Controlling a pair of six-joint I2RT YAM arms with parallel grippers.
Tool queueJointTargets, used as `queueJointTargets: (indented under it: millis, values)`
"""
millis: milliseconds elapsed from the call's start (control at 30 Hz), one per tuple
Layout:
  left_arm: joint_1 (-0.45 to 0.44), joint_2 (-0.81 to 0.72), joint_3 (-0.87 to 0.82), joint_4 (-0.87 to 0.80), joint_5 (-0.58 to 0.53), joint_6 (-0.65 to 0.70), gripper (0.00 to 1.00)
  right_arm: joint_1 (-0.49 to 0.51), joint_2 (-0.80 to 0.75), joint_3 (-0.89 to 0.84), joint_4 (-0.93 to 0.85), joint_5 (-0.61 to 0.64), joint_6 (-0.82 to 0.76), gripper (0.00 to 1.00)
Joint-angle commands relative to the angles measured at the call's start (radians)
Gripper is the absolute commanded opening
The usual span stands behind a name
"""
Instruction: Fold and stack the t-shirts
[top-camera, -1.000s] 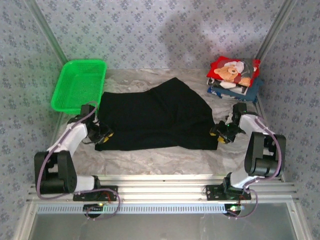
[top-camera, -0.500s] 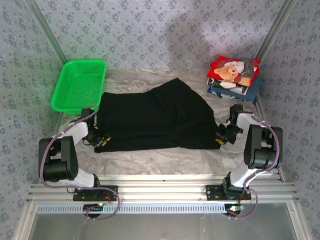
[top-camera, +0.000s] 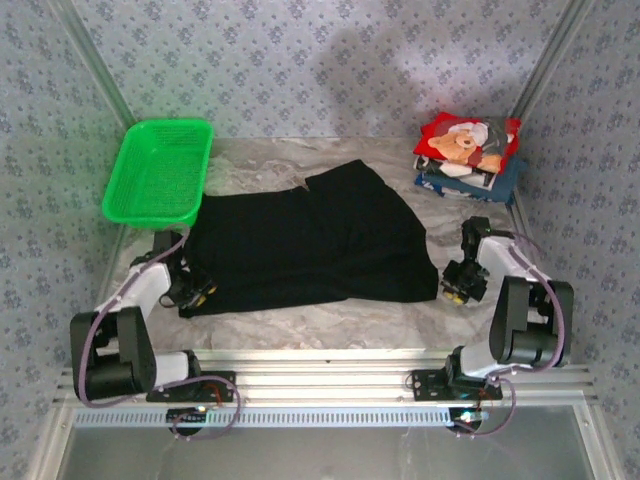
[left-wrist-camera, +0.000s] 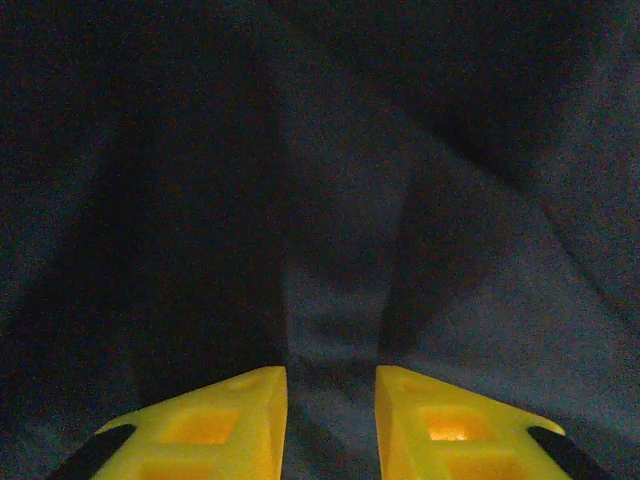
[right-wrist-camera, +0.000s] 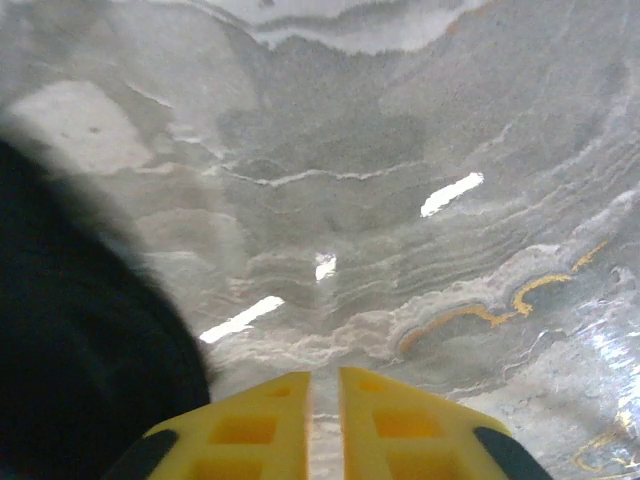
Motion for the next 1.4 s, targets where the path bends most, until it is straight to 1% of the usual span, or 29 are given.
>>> queueJointTargets:
  millis: [0, 67, 100, 133, 233, 300, 333, 433, 500, 533, 600, 667, 767, 867, 1067, 1200, 1233, 1367]
  values:
    - [-0.036, -0.086, 0.013, -0.054, 0.048, -0.019, 0.35, 0.022, -0.103, 0.014, 0.036, -0.08, 0.035, 0.27]
    - [-0.057, -0.147, 0.031, -0.054, 0.056, -0.044, 0.39, 0.028, -0.13, 0.017, 0.097, -0.17, 0.064, 0.36]
    - [-0.072, -0.166, 0.046, -0.054, 0.054, -0.052, 0.41, 0.033, -0.119, 0.027, 0.117, -0.214, 0.065, 0.39]
    - [-0.082, -0.173, 0.062, -0.054, 0.049, -0.055, 0.42, 0.041, -0.095, 0.049, 0.116, -0.23, 0.061, 0.4]
    - [-0.107, -0.134, 0.114, -0.066, 0.061, -0.057, 0.43, 0.087, 0.008, 0.127, 0.135, -0.264, 0.023, 0.41]
    - [-0.139, -0.079, 0.143, -0.011, 0.066, -0.052, 0.43, 0.11, 0.086, 0.164, 0.209, -0.318, 0.059, 0.41]
    - [-0.15, -0.042, 0.154, 0.013, 0.067, -0.048, 0.43, 0.123, 0.136, 0.188, 0.233, -0.321, 0.071, 0.41]
    - [-0.153, 0.066, 0.155, 0.102, 0.075, -0.06, 0.42, 0.154, 0.276, 0.251, 0.24, -0.271, 0.108, 0.38]
    - [-0.155, 0.132, 0.163, 0.128, 0.061, -0.059, 0.42, 0.168, 0.329, 0.258, 0.237, -0.206, 0.148, 0.37]
    - [-0.154, 0.161, 0.166, 0.133, 0.047, -0.055, 0.41, 0.172, 0.345, 0.254, 0.223, -0.154, 0.154, 0.36]
    - [-0.148, 0.207, 0.158, 0.124, 0.009, -0.064, 0.39, 0.17, 0.359, 0.227, 0.207, -0.096, 0.203, 0.37]
    - [-0.135, 0.241, 0.141, 0.095, -0.016, -0.079, 0.36, 0.169, 0.353, 0.198, 0.176, -0.033, 0.223, 0.37]
    - [-0.134, 0.23, 0.089, 0.079, -0.059, -0.095, 0.36, 0.151, 0.321, 0.138, 0.139, 0.015, 0.239, 0.37]
    - [-0.133, 0.204, 0.044, 0.058, -0.076, -0.1, 0.37, 0.149, 0.261, 0.081, 0.124, 0.057, 0.245, 0.37]
    - [-0.139, 0.108, -0.055, 0.033, -0.068, -0.118, 0.38, 0.138, 0.135, -0.041, 0.077, 0.059, 0.273, 0.39]
    - [-0.14, 0.038, -0.076, 0.001, -0.078, -0.092, 0.41, 0.102, 0.071, -0.066, 0.045, 0.079, 0.246, 0.4]
    - [-0.139, 0.03, -0.073, -0.001, -0.077, -0.082, 0.42, 0.097, 0.059, -0.068, 0.053, 0.077, 0.236, 0.4]
    - [-0.154, -0.005, -0.027, 0.026, -0.014, -0.056, 0.48, 0.105, -0.007, -0.056, 0.133, 0.023, 0.171, 0.44]
